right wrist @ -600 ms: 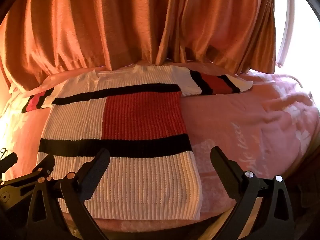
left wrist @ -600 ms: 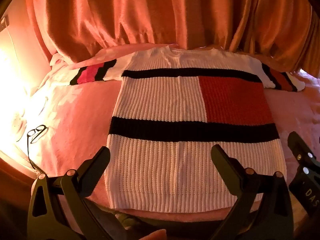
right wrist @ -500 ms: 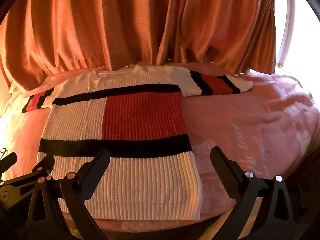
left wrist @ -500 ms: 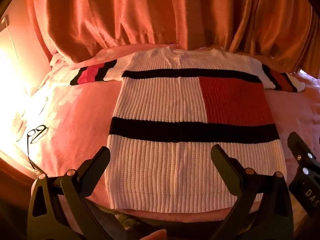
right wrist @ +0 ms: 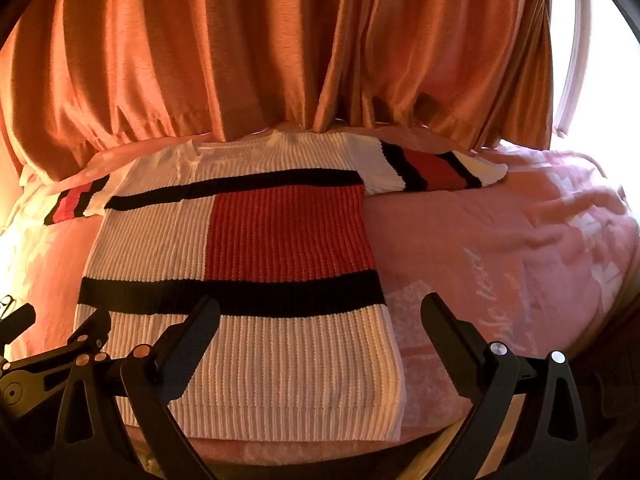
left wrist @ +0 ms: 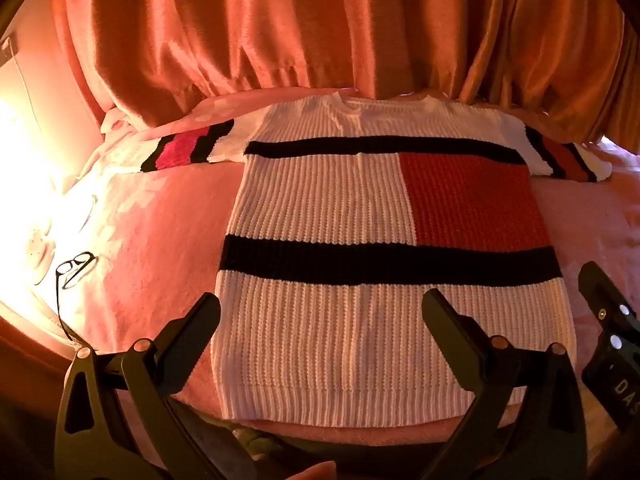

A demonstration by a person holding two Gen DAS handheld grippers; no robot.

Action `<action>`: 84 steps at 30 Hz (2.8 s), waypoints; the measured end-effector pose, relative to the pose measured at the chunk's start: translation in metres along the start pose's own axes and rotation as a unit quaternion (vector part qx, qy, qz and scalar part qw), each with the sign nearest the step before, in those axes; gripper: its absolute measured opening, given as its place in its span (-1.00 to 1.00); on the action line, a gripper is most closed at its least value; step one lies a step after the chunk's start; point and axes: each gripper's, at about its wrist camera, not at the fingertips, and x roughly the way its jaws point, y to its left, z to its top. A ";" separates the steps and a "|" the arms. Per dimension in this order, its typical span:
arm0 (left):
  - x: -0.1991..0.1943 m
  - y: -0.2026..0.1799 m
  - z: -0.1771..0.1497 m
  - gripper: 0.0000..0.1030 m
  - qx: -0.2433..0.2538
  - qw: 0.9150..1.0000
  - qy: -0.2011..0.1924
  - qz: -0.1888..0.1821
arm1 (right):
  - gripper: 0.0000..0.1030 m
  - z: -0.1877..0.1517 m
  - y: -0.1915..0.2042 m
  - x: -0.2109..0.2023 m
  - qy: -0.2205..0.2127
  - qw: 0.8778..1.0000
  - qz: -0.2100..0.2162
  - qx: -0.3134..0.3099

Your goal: Fold small clothes

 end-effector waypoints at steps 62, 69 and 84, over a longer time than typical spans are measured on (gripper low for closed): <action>0.037 -0.006 0.009 0.91 0.019 0.999 0.016 -0.022 | 0.90 0.063 -0.115 0.101 -0.033 0.996 0.025 0.083; 0.065 -0.024 0.029 0.91 0.019 0.999 0.014 -0.042 | 0.78 0.143 -0.240 0.216 -0.034 0.988 -0.032 0.149; 0.115 -0.063 0.052 0.91 0.034 0.998 0.016 -0.054 | 0.09 0.170 -0.364 0.376 0.036 0.972 -0.076 0.219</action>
